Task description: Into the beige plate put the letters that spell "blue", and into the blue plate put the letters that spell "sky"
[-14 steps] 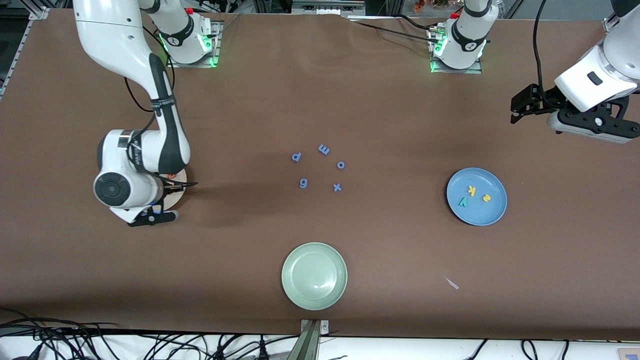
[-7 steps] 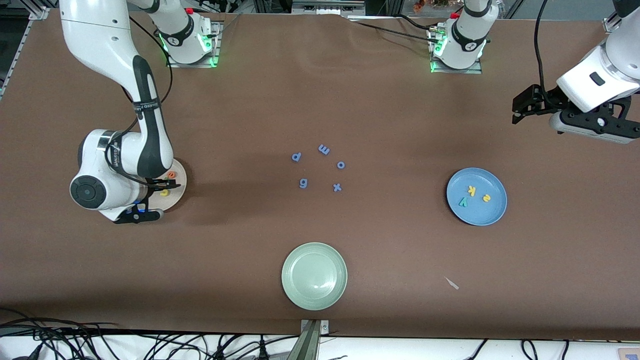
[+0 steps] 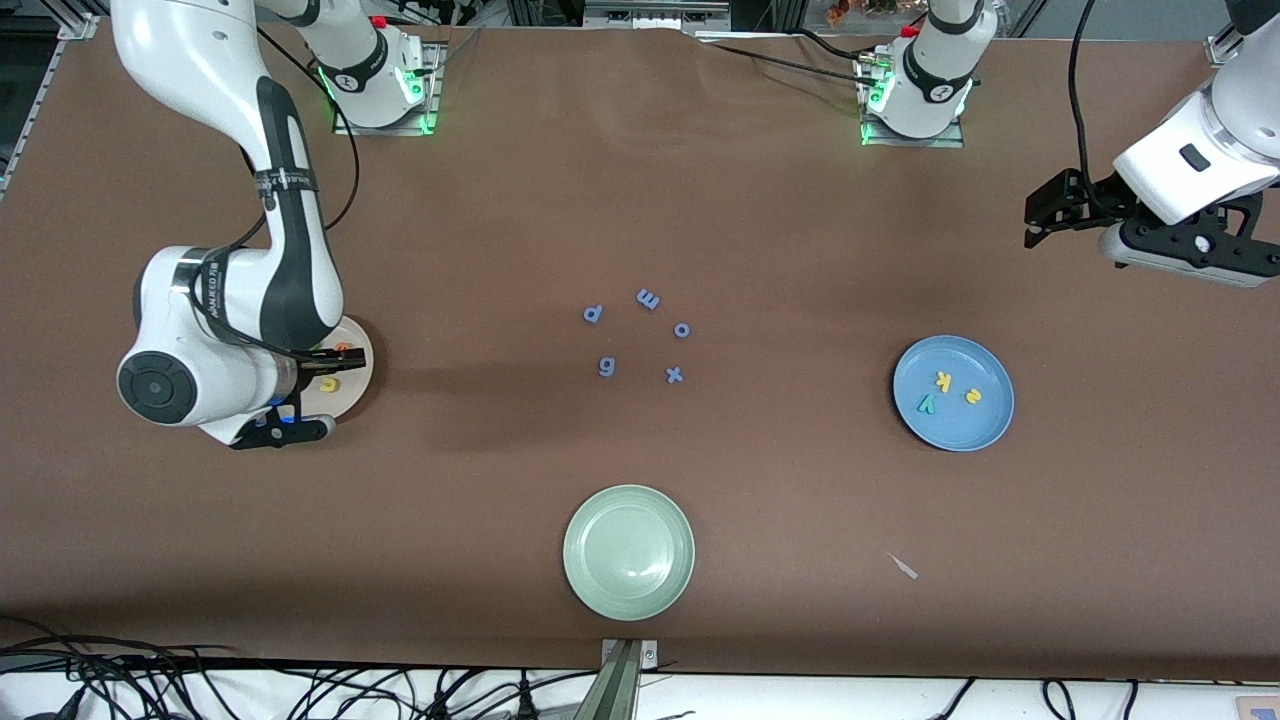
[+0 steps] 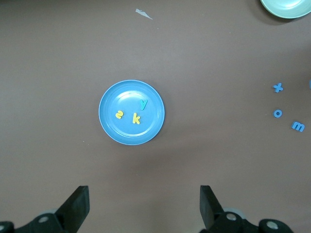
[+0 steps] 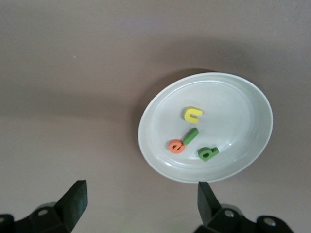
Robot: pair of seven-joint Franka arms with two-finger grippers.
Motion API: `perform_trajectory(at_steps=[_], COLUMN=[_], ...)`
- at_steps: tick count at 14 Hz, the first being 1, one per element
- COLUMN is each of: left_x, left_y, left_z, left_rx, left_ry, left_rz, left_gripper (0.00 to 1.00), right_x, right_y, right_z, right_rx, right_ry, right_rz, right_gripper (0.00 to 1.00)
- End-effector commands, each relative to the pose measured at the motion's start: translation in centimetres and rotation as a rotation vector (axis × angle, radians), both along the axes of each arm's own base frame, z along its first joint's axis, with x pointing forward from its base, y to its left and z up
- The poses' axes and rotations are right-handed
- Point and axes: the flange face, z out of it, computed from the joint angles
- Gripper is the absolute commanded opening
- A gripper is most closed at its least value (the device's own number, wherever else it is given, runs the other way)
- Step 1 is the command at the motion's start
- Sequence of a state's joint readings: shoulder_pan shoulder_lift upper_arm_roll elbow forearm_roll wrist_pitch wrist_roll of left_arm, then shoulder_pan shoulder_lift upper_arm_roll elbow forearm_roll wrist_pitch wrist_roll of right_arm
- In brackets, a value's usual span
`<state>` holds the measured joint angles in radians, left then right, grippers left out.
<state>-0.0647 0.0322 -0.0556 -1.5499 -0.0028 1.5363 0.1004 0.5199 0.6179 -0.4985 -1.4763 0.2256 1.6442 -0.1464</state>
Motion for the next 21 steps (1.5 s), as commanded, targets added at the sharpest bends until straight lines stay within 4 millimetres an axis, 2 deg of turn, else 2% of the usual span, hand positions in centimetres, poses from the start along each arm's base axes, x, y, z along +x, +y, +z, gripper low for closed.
perform_trajectory(at_steps=[1, 2, 3, 4, 6, 10, 16, 18, 21], left_x=[0.4, 0.4, 0.4, 0.4, 0.4, 0.4, 0.3, 0.3, 0.3], left_y=[0.1, 0.1, 0.1, 0.1, 0.0, 0.0, -0.1, -0.1, -0.1], left_z=[0.6, 0.6, 0.6, 0.6, 0.6, 0.6, 0.6, 0.6, 0.6], left_rx=[0.022, 0.022, 0.022, 0.022, 0.027, 0.024, 0.022, 0.021, 0.019], left_ry=[-0.015, -0.015, -0.015, -0.015, -0.016, -0.015, -0.015, -0.015, -0.015], left_rz=[0.004, 0.004, 0.003, 0.003, 0.001, 0.001, 0.000, 0.001, 0.001], left_gripper=[1.00, 1.00, 1.00, 1.00, 1.00, 1.00, 1.00, 1.00, 1.00], right_x=[0.0, -0.2, -0.7, -1.2, -2.4, -4.7, -8.2, -8.9, -9.5], right_y=[1.9, 3.3, 3.6, 3.3, 4.2, 1.5, -3.7, -5.8, -7.1], right_z=[2.9, 3.7, 6.0, 7.0, 9.9, 15.4, 23.3, 25.0, 26.3], right_rx=[-0.002, -0.010, -0.010, 0.014, -0.032, -0.002, 0.017, 0.020, 0.026], right_ry=[0.024, 0.016, -0.010, -0.014, -0.057, -0.121, -0.249, -0.267, -0.280], right_rz=[0.004, 0.024, 0.005, -0.008, 0.043, -0.003, -0.071, -0.105, -0.132], right_gripper=[1.00, 1.00, 1.00, 1.00, 1.00, 1.00, 1.00, 1.00, 1.00])
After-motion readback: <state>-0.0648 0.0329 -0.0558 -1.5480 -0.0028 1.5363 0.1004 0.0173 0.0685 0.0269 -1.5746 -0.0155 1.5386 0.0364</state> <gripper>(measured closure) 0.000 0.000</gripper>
